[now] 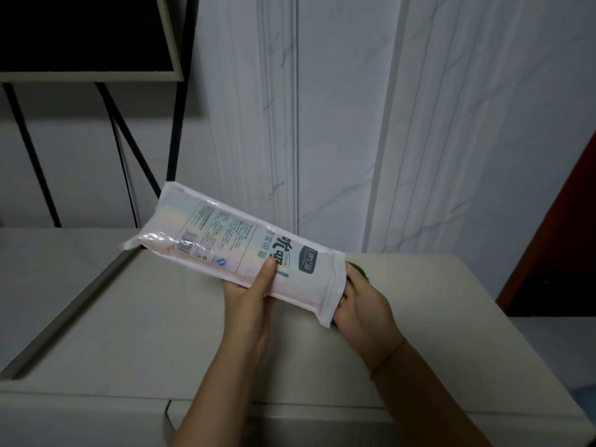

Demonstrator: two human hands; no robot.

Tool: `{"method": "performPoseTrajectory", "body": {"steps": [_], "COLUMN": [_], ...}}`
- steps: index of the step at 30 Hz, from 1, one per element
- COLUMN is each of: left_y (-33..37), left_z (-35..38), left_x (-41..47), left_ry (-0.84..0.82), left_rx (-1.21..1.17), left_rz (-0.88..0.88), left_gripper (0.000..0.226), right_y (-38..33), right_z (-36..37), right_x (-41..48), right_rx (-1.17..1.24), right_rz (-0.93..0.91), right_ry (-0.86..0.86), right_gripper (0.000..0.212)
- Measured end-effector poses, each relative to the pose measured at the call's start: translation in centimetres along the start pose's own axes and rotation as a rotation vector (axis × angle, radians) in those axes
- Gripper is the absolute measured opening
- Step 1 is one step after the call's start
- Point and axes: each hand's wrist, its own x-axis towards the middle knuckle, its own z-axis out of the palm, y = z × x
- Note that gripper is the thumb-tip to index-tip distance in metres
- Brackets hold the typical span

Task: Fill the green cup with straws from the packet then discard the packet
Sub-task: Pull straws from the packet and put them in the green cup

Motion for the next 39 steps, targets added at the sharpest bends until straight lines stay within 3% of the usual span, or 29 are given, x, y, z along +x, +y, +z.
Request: {"method": "performPoseTrajectory", "body": {"steps": [7, 11, 14, 17, 19, 22, 26, 34, 39], "left_y": [0.8, 0.8, 0.6, -0.2, -0.6, -0.4, -0.3, -0.7, 0.0], "left_z": [-0.1, 0.1, 0.1, 0.6, 0.6, -0.2, -0.9, -0.6, -1.8], "left_x": [-0.2, -0.6, -0.7, -0.8, -0.8, -0.4, -0.1, -0.2, 0.3], "left_ry": [-0.042, -0.063, -0.06, -0.019, 0.032, 0.079, 0.091, 0.099, 0.197], "left_rx": [0.217, 0.205, 0.126, 0.022, -0.057, -0.181, -0.276, -0.373, -0.516], "left_rz": [0.11, 0.091, 0.068, -0.005, -0.061, -0.133, -0.194, -0.256, -0.261], "left_gripper": [0.071, 0.073, 0.067, 0.062, 0.062, 0.059, 0.054, 0.046, 0.049], "right_y": [0.5, 0.9, 1.1, 1.4, 1.4, 0.6, -0.1, -0.4, -2.2], "right_z": [1.6, 0.9, 1.0, 1.5, 1.2, 0.2, -0.2, -0.2, -1.0], "right_x": [0.3, 1.6, 1.7, 0.7, 0.1, -0.2, -0.6, -0.5, -0.6], "right_rx": [0.121, 0.093, 0.067, 0.0, -0.169, -0.543, -0.745, -0.756, -0.771], "right_rz": [0.057, -0.033, -0.021, 0.007, -0.085, -0.288, -0.369, -0.421, -0.427], "right_ry": [-0.035, 0.079, 0.103, 0.004, -0.019, 0.106, 0.116, 0.066, 0.102], "right_gripper": [0.053, 0.051, 0.047, 0.044, 0.037, 0.03, 0.023, 0.007, 0.009]}}
